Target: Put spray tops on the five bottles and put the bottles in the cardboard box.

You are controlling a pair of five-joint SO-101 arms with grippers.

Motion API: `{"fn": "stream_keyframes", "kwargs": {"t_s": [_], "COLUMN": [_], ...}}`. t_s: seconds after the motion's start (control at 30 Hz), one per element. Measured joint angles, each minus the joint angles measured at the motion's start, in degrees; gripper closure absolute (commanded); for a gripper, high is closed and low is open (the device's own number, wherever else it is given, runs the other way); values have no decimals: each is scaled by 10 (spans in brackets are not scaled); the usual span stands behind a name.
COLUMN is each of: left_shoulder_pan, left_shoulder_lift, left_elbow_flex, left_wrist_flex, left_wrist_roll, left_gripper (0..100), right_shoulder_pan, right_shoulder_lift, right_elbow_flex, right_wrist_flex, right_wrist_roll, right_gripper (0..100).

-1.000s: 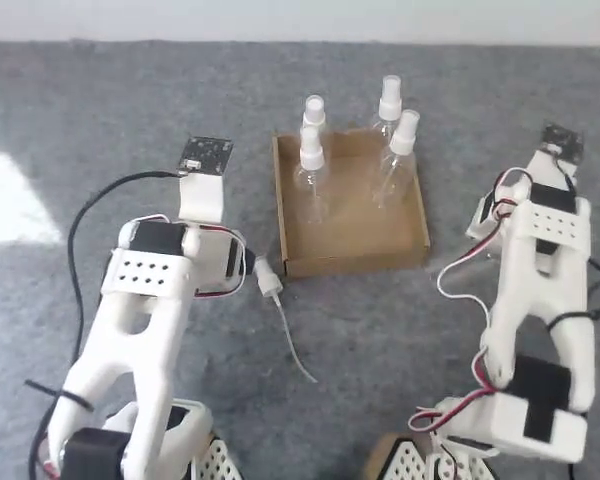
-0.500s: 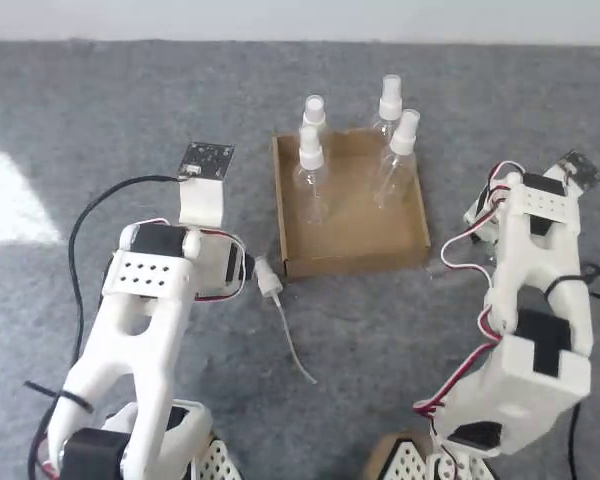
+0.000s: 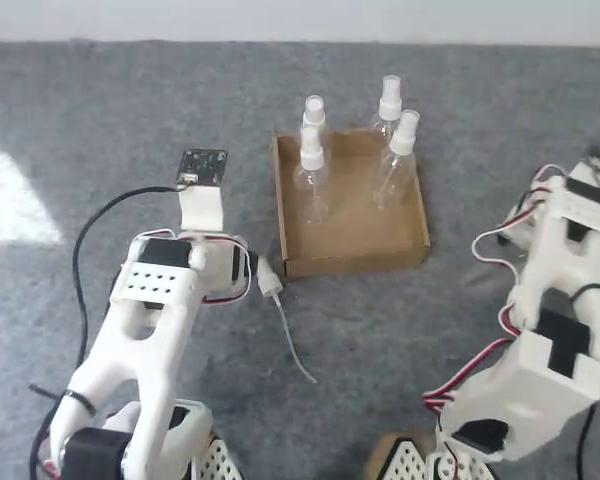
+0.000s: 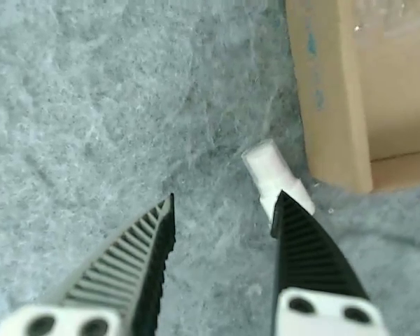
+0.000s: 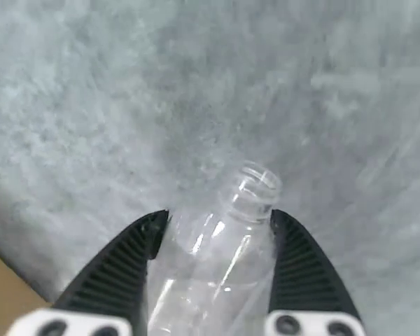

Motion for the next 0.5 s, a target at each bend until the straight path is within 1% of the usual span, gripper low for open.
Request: {"fn": "stream_keyframes", "kwargs": {"t_s": [0.13,0.27,0.33,0.5], "left_shoulder_pan": [-1,-1,-1,-1], "left_shoulder_lift": [0,4,19,118], "left_elbow_flex": [0,0,0,-47], "left_wrist_flex": [-6,-18,-19,-15], "left_wrist_roll": [6,18,21,31], "left_gripper": [790,790,790,790], "right_shoulder_pan": [11,13,23,56], "right_shoulder_lift": [5,5,5,5], "right_elbow_flex": [-34,-37,-37,-38], "right_wrist_flex": [54,87,88,92], "right_wrist_roll": [203,389,455,573], "right_gripper": [912,912,912,909]}}
